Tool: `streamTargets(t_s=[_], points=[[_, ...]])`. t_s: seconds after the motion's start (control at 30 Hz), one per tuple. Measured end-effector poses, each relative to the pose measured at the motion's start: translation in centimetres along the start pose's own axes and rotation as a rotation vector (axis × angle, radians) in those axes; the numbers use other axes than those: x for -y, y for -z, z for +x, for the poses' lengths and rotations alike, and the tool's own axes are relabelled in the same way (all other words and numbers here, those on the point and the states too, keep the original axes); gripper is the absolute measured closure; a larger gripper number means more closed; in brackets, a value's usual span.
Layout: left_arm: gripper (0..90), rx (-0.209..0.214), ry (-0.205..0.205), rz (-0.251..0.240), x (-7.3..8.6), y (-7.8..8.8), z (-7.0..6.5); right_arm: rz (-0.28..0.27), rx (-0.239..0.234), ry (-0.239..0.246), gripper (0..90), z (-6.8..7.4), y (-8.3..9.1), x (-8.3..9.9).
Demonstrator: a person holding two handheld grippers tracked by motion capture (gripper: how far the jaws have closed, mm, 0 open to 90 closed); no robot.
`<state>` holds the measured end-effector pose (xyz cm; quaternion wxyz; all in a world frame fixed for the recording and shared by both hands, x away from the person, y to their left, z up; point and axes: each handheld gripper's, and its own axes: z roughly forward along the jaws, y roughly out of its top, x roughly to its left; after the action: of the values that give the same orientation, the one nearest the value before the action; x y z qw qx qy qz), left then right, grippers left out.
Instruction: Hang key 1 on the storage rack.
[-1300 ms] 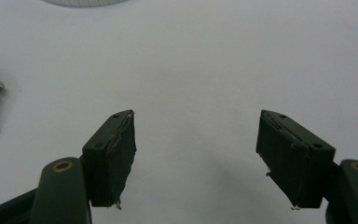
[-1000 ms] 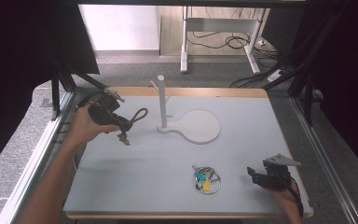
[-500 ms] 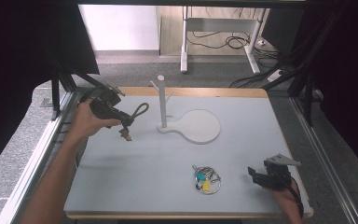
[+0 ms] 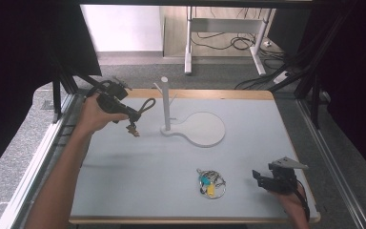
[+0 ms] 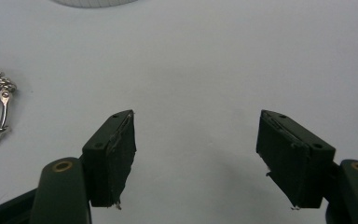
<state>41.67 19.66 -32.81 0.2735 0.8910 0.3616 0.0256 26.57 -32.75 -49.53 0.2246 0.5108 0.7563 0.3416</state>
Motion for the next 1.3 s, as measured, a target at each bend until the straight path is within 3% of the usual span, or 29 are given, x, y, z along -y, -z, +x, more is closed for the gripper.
streamTargets(t_s=[0.57,1.3], points=[[66.6,0.004,0.074,-0.010,-2.1,0.4,2.7,0.018,-0.007,0.024,28.8,0.7,-0.6,0.0],[66.7,0.002,0.115,-0.047,-4.3,0.5,4.4,0.005,0.002,0.022,28.7,0.6,-0.2,-0.2]])
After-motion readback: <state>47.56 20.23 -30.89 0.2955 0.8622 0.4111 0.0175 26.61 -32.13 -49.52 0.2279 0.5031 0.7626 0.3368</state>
